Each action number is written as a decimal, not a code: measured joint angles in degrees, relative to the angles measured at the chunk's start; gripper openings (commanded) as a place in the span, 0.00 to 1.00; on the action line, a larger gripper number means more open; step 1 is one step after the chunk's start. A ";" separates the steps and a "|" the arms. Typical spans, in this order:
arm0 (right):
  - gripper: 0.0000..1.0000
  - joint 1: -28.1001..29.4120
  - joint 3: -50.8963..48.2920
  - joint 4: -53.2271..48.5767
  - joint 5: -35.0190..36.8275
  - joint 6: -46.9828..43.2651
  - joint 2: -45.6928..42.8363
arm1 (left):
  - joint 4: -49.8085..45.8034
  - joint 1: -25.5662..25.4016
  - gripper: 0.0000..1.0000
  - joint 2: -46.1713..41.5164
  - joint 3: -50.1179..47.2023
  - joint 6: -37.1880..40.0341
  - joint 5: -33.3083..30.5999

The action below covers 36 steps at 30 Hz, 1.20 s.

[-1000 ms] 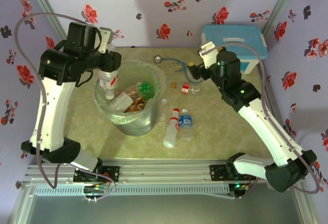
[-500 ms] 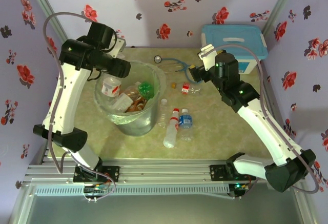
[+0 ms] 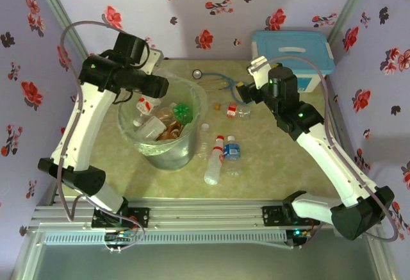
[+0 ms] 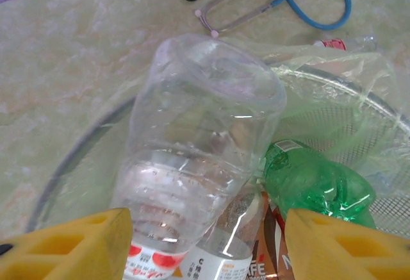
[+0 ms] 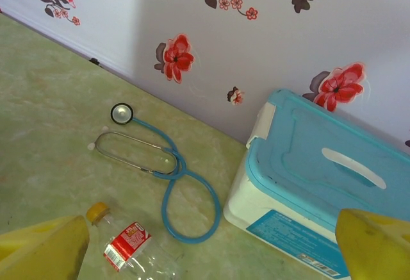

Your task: Put the plastic bottles in the bin

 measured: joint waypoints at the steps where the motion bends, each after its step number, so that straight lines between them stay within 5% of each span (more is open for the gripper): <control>1: 0.99 0.00 -0.09 0.00 0.00 0.00 0.00 | 1.40 -0.26 0.59 -0.13 -1.68 -0.42 0.42; 10: 0.99 0.00 -0.17 -0.02 0.00 0.00 0.24 | 16.41 -1.42 0.62 -5.31 -11.54 -4.92 -0.11; 17: 0.99 0.00 -0.17 -0.02 0.00 -0.02 0.26 | 24.87 -2.12 0.82 -9.75 -16.63 -5.97 -2.60; 20: 0.99 -0.02 -0.17 -0.02 0.00 -0.02 0.28 | 25.33 -3.37 0.99 -9.60 -17.90 -3.93 -2.62; 22: 0.99 -0.07 -0.17 -0.02 0.00 -0.02 0.33 | 25.24 -3.98 1.00 -9.42 -18.75 -2.03 -2.47; 29: 0.99 -0.26 -0.17 -0.04 -0.02 -0.02 0.55 | 25.14 -4.13 0.95 -7.10 -19.41 2.69 -2.69; 36: 0.99 -0.26 -0.17 -0.07 0.00 -0.02 0.55 | 25.31 -4.13 0.65 -5.03 -19.41 5.31 -3.15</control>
